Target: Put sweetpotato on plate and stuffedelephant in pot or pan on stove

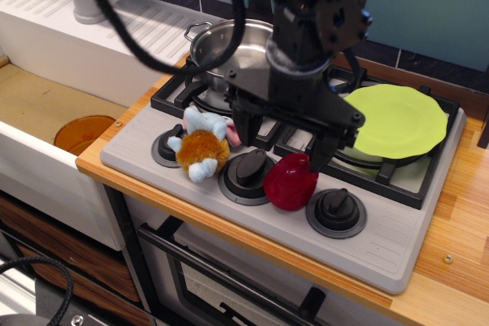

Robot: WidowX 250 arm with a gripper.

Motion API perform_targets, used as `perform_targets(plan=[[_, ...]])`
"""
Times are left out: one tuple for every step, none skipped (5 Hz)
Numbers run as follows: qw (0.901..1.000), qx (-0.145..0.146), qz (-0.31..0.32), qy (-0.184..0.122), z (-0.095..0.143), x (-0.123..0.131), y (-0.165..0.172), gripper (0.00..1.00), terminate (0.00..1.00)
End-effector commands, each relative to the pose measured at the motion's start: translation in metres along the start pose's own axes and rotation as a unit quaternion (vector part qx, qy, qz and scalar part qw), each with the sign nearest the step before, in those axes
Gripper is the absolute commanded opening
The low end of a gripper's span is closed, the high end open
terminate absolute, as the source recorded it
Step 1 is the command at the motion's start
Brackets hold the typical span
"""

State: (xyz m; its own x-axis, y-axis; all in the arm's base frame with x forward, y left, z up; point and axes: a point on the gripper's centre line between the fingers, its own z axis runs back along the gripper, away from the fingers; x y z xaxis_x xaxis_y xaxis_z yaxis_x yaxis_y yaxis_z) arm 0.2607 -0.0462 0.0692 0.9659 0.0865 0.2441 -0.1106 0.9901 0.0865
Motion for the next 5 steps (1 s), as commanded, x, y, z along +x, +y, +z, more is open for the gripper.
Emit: perform_targets(plan=[[0.9997,-0.01,0.01,-0.019,-0.012,0.004,-0.01,1.0,0.0],[0.9996,-0.013,0.01,-0.022,-0.017,0.004,-0.013,1.0,0.0],[0.9996,-0.014,0.011,-0.022,-0.018,0.004,-0.017,1.0,0.0],[0.9996,-0.015,0.014,-0.022,-0.02,0.003,-0.02,1.0,0.0],[0.9995,-0.015,0.018,-0.02,-0.023,0.002,-0.022,1.0,0.0]])
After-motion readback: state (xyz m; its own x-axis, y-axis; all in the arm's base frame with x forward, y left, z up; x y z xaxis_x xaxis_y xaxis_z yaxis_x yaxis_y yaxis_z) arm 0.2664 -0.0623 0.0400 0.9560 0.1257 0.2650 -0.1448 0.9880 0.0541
